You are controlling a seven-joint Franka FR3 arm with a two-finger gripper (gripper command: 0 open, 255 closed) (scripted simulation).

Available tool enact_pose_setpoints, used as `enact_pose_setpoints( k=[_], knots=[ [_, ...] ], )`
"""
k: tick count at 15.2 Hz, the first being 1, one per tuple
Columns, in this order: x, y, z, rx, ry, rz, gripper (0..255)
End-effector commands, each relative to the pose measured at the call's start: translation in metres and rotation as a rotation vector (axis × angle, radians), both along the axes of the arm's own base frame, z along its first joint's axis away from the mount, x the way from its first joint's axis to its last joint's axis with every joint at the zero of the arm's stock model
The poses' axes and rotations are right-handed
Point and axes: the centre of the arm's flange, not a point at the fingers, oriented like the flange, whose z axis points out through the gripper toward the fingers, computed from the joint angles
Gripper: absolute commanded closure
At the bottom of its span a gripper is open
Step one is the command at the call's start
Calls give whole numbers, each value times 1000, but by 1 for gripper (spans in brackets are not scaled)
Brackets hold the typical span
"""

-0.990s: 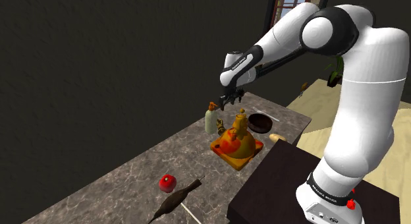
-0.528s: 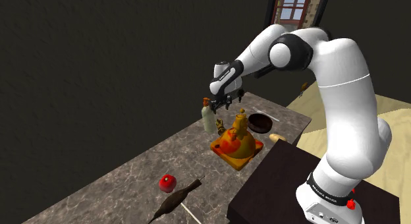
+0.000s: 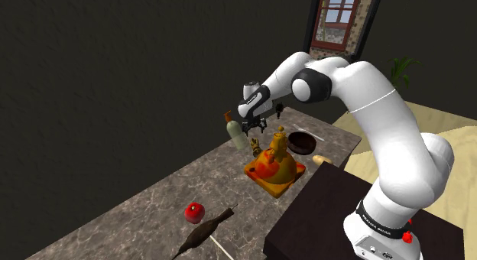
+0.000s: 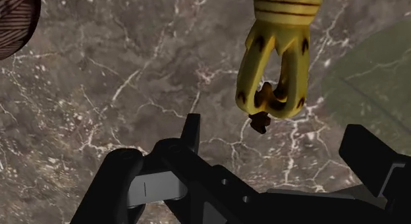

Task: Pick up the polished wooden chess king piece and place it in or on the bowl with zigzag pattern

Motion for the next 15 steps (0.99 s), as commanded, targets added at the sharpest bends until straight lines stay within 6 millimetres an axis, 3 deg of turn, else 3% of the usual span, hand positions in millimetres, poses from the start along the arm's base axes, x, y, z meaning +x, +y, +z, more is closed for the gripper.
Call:
enact_pose_setpoints(
  k=[1,6,13,14,15],
  knots=[
    [0,7,-21,7,16,-1,0],
    [-1,4,-45,7,16,-1,0],
    [-1,4,-45,7,16,-1,0],
    [1,14,-37,5,16,-1,255],
    [3,16,-38,5,17,-2,255]
  ],
)
